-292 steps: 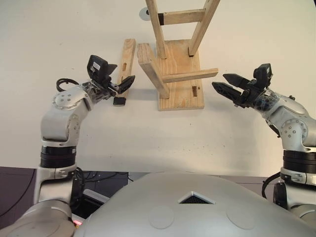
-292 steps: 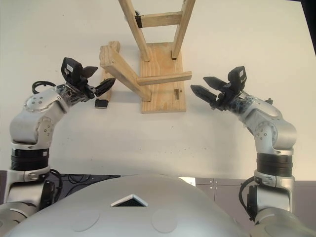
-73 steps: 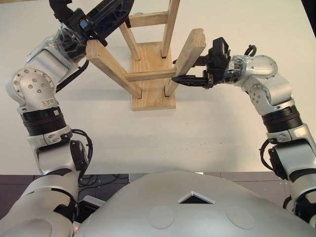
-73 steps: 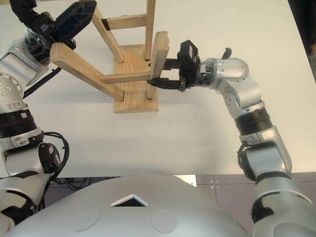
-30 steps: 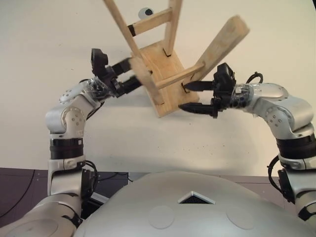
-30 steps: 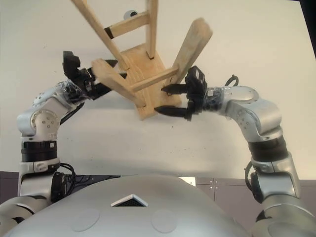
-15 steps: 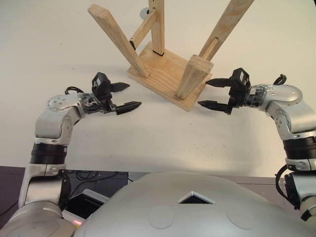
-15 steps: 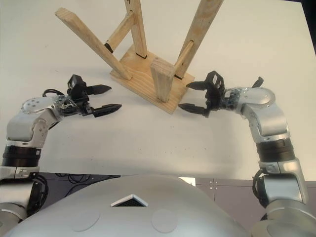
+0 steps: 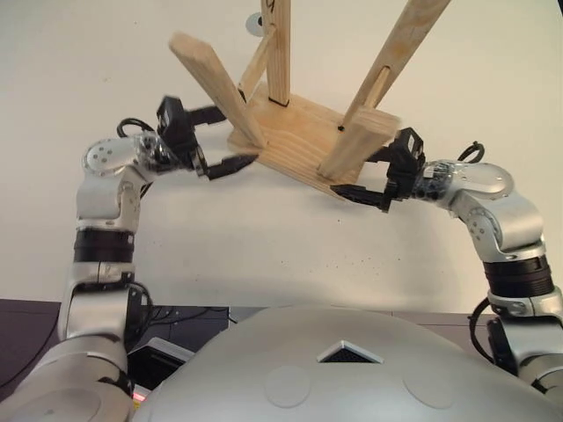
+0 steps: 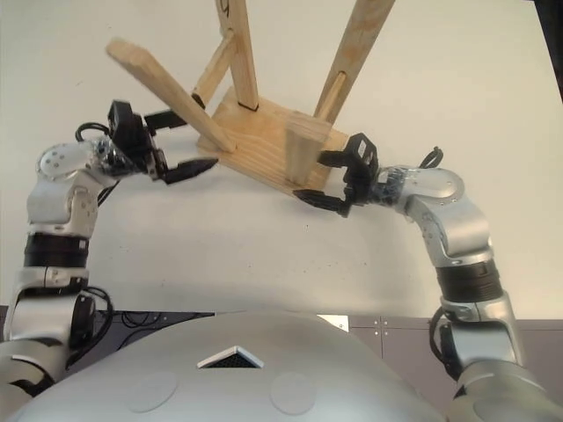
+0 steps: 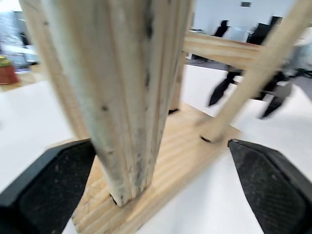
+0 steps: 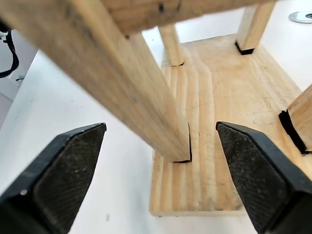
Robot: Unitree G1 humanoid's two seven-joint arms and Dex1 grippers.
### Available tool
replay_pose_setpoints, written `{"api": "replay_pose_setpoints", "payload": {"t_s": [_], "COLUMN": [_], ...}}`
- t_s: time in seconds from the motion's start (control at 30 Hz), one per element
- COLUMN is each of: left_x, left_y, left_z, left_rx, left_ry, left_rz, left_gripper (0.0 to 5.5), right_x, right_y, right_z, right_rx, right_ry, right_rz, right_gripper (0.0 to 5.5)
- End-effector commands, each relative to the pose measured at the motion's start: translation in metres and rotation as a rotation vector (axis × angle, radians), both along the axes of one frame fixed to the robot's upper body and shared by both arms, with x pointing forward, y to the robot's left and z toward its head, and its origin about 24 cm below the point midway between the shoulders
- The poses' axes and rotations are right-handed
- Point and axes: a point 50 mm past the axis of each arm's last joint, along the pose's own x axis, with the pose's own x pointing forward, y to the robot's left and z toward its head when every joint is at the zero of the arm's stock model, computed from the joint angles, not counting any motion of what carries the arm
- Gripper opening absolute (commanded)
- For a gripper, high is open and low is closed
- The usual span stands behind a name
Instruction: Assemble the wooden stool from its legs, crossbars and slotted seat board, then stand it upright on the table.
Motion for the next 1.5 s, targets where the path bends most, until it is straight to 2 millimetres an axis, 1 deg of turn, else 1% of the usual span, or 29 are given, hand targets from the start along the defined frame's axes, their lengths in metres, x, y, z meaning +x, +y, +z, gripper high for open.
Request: {"api": "replay_pose_setpoints", "payload": {"t_s": [0.03, 0.07, 0.17, 0.23, 0.37, 0.53, 0.7, 0.77, 0.8, 0.83, 0.9, 1.07, 1.13, 1.2, 1.23, 1.3, 1.37, 1.43, 1.5], "left_x": [-0.042, -0.046, -0.038, -0.032, -0.031, -0.030, -0.030, -0.033, -0.035, -0.036, -0.039, -0.046, -0.046, -0.044, -0.043, -0.045, -0.053, -0.062, -0.069], "left_y": [-0.011, -0.013, -0.011, -0.006, -0.003, -0.002, -0.004, -0.006, -0.007, -0.007, -0.009, -0.012, -0.012, -0.013, -0.014, -0.014, -0.013, -0.009, -0.005], "left_z": [0.000, 0.001, 0.001, 0.004, 0.011, 0.013, 0.018, 0.017, 0.017, 0.016, 0.013, 0.004, 0.003, 0.002, -0.001, -0.012, -0.030, -0.053, -0.068], "left_rx": [0.023, 0.023, 0.037, 0.033, -0.002, -0.016, -0.056, -0.069, -0.072, -0.075, -0.074, -0.020, -0.016, 0.005, 0.028, 0.098, 0.171, 0.262, 0.318], "left_ry": [0.096, 0.104, 0.077, 0.065, 0.063, 0.066, 0.062, 0.074, 0.080, 0.085, 0.091, 0.071, 0.061, 0.042, 0.033, 0.044, 0.104, 0.170, 0.213], "left_rz": [-0.135, -0.143, -0.071, -0.029, 0.003, 0.004, -0.015, -0.036, -0.044, -0.051, -0.063, -0.094, -0.094, -0.088, -0.083, -0.076, -0.101, -0.127, -0.140], "left_gripper": [4.81, 4.81, 4.81, 4.81, 4.81, 3.98, 3.37, 3.05, 2.98, 2.73, 2.45, 1.62, 1.39, 1.30, 1.28, 1.24, 1.20, 1.14, 1.11], "right_x": [-0.010, -0.012, -0.013, -0.011, -0.007, -0.006, -0.005, -0.005, -0.005, -0.005, -0.005, -0.004, -0.004, -0.004, -0.004, -0.005, -0.007, -0.011, -0.017], "right_y": [-0.024, -0.027, -0.033, -0.034, -0.029, -0.024, -0.025, -0.024, -0.024, -0.024, -0.024, -0.023, -0.023, -0.023, -0.023, -0.022, -0.022, -0.021, -0.021], "right_z": [0.003, 0.005, 0.011, 0.015, 0.022, 0.020, 0.022, 0.022, 0.022, 0.022, 0.022, 0.020, 0.020, 0.020, 0.019, 0.019, 0.015, 0.005, -0.006], "right_rx": [-0.068, -0.071, -0.073, -0.053, 0.007, 0.031, 0.034, 0.035, 0.035, 0.036, 0.036, 0.037, 0.038, 0.038, 0.037, 0.037, 0.035, 0.023, -0.003], "right_ry": [0.023, 0.031, 0.046, 0.036, 0.015, 0.016, 0.016, 0.018, 0.019, 0.020, 0.021, 0.023, 0.024, 0.026, 0.027, 0.033, 0.054, 0.099, 0.138], "right_rz": [0.026, 0.035, 0.064, 0.067, 0.055, 0.044, 0.044, 0.049, 0.051, 0.053, 0.052, 0.050, 0.050, 0.052, 0.053, 0.055, 0.063, 0.068, 0.074], "right_gripper": [4.16, 4.16, 4.16, 4.16, 4.16, 3.27, 2.56, 2.21, 2.12, 1.85, 1.56, 1.49, 1.49, 1.49, 1.49, 1.49, 1.49, 1.49, 1.49]}}
